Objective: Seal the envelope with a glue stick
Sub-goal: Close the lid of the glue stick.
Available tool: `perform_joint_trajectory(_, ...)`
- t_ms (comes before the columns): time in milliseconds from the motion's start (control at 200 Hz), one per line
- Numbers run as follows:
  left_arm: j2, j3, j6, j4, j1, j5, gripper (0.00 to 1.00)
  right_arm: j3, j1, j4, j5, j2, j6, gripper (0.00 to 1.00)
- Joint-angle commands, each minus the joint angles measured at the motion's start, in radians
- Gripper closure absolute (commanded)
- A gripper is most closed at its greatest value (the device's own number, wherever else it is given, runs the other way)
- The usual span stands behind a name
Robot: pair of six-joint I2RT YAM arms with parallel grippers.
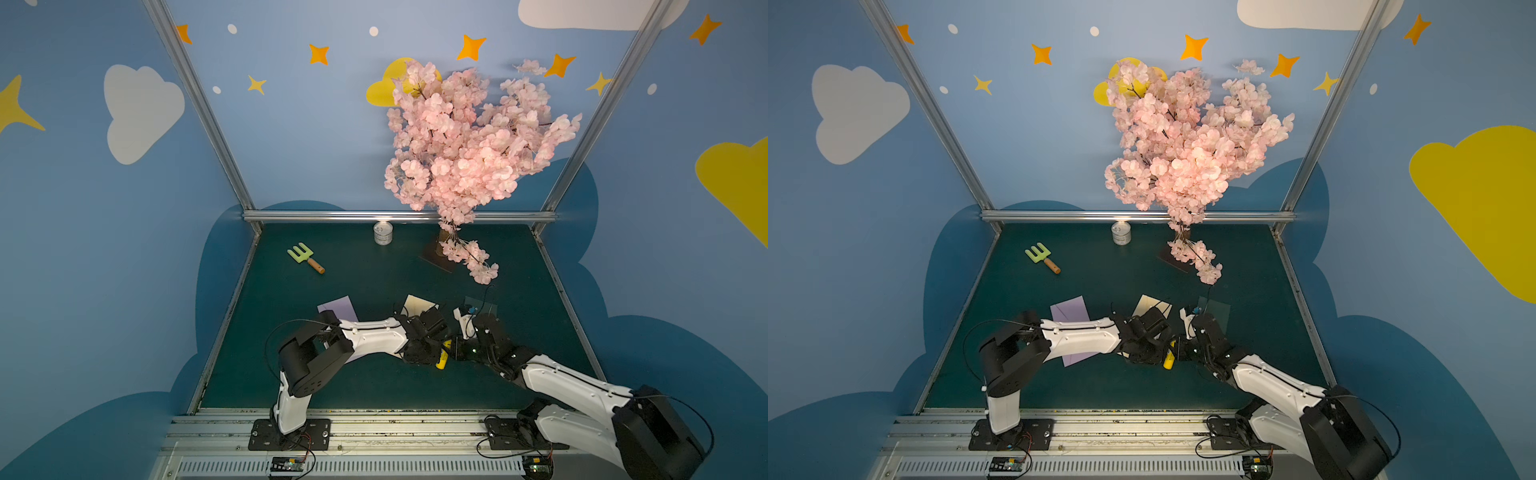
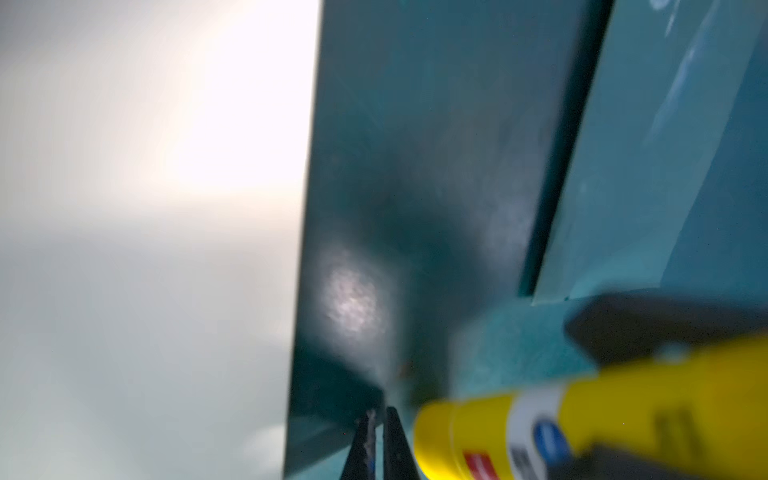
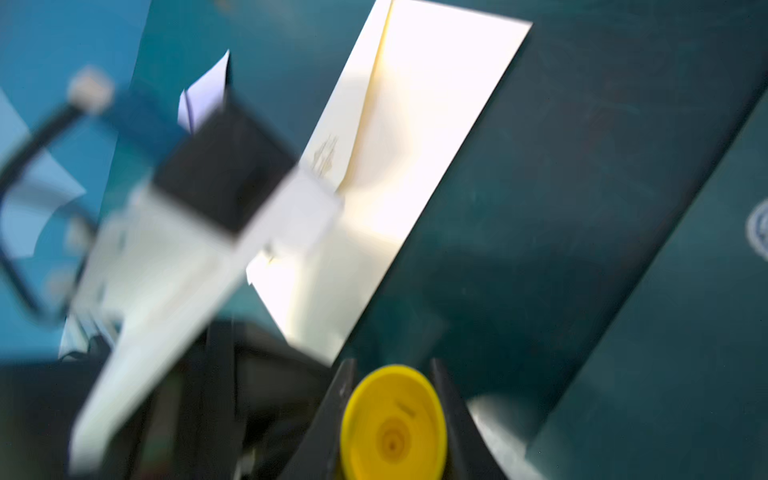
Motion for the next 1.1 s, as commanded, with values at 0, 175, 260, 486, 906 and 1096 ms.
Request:
perform_joint_trajectory(0,-0.060,-0.048,0.005,0.032,0.010,0.002,0.88,-0.051,0.019,-0.022,0.074,-0.090,-0.039,1.00)
perform_joint_trajectory(175,-0.156,-0.131,-0.024,0.098,0.019,0.037,0.87,-0.142,0.057,0.038,0.185,-0.268,-0.102,1.00)
perform_joint_trajectory(260,-0.195,-0.143,-0.018,0.091,0.024,0.033,0.87,-0.184,0.075,0.080,0.234,-0.330,-0.125,1.00)
perform_joint_trajectory(486,-0.267,-0.175,-0.009,0.075,0.039,0.009,0.87,-0.268,0.132,0.186,0.349,-0.467,-0.234,1.00)
perform_joint_trajectory(906,-0.345,-0.275,-0.008,0.102,0.071,0.005,0.87,-0.276,0.206,0.520,0.537,-0.257,-0.460,1.00)
perform_joint_trajectory(1096,-0.364,-0.306,-0.009,0.112,0.077,0.003,0.87,-0.283,0.260,0.747,0.595,0.010,-0.449,1.00)
